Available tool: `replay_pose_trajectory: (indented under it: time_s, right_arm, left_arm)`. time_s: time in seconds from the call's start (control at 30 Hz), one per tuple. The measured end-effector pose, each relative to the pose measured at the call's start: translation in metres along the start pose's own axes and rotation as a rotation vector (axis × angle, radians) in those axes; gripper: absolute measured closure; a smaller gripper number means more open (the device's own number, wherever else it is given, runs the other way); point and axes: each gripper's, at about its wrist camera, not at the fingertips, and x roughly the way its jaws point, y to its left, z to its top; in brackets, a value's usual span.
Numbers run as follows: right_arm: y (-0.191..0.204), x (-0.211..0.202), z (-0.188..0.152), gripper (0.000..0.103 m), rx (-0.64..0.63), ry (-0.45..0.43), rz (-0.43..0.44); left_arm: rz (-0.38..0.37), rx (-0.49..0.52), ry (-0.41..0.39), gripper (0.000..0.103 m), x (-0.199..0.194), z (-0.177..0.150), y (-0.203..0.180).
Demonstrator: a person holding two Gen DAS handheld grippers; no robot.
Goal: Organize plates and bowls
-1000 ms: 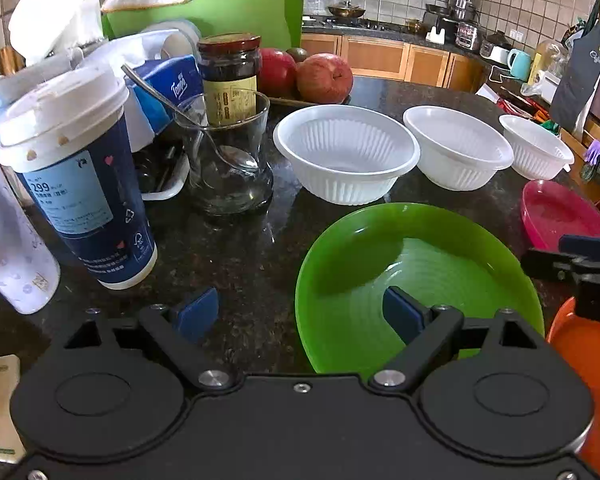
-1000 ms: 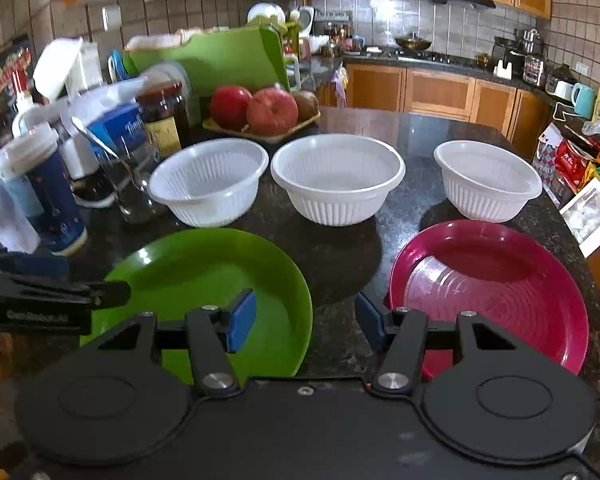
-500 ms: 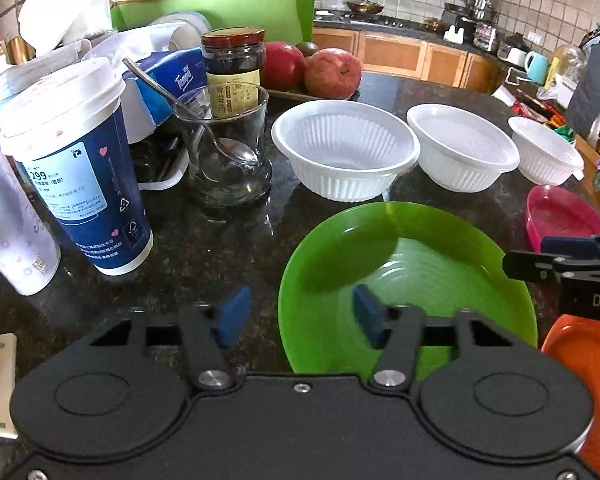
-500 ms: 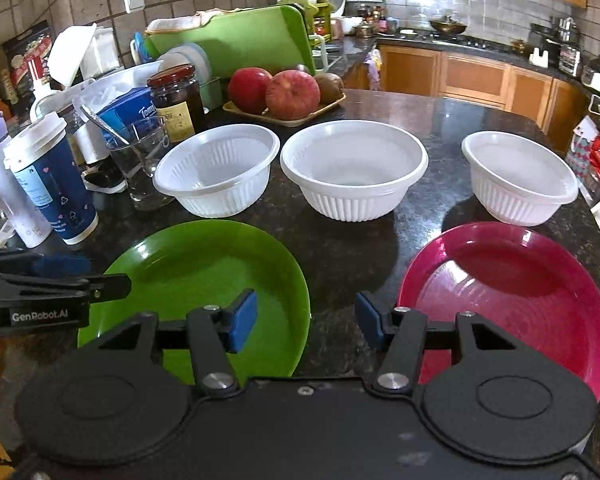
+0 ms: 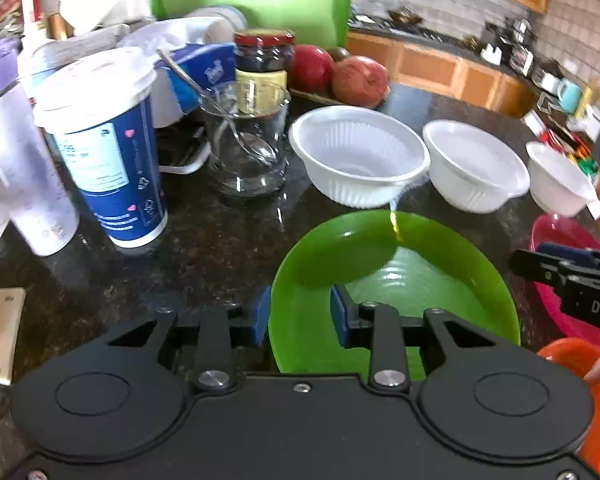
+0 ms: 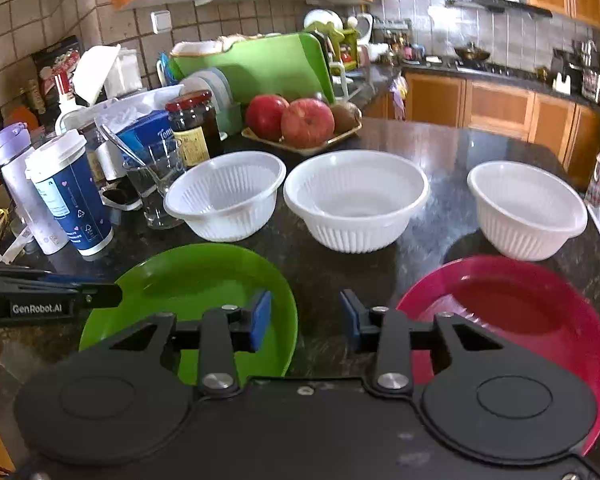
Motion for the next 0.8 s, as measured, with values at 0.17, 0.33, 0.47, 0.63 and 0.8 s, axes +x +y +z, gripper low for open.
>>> replay_pose_trajectory:
  time_s: [0.17, 0.33, 0.47, 0.63, 0.8]
  right_arm:
    - [-0.009, 0.001, 0.003, 0.072, 0.002, 0.048, 0.09]
    - [-0.009, 0.0, 0.0, 0.079, -0.026, 0.041, 0.11]
    - [-0.008, 0.003, 0.001, 0.089, -0.035, 0.058, 0.1]
    - [-0.004, 0.011, 0.003, 0.089, -0.037, 0.073, 0.065]
    - [0.002, 0.025, 0.006, 0.089, -0.029, 0.124, 0.032]
  left_arm:
    - [0.047, 0.004, -0.009, 0.065, -0.005, -0.004, -0.009]
    - [0.117, 0.008, 0.012, 0.065, -0.002, -0.011, -0.015]
    - [0.123, 0.018, 0.029, 0.07, 0.004, -0.013, -0.015]
    - [0.102, 0.048, 0.038, 0.071, 0.009, -0.008, -0.011]
    - [0.076, 0.081, 0.06, 0.071, 0.017, -0.001, -0.004]
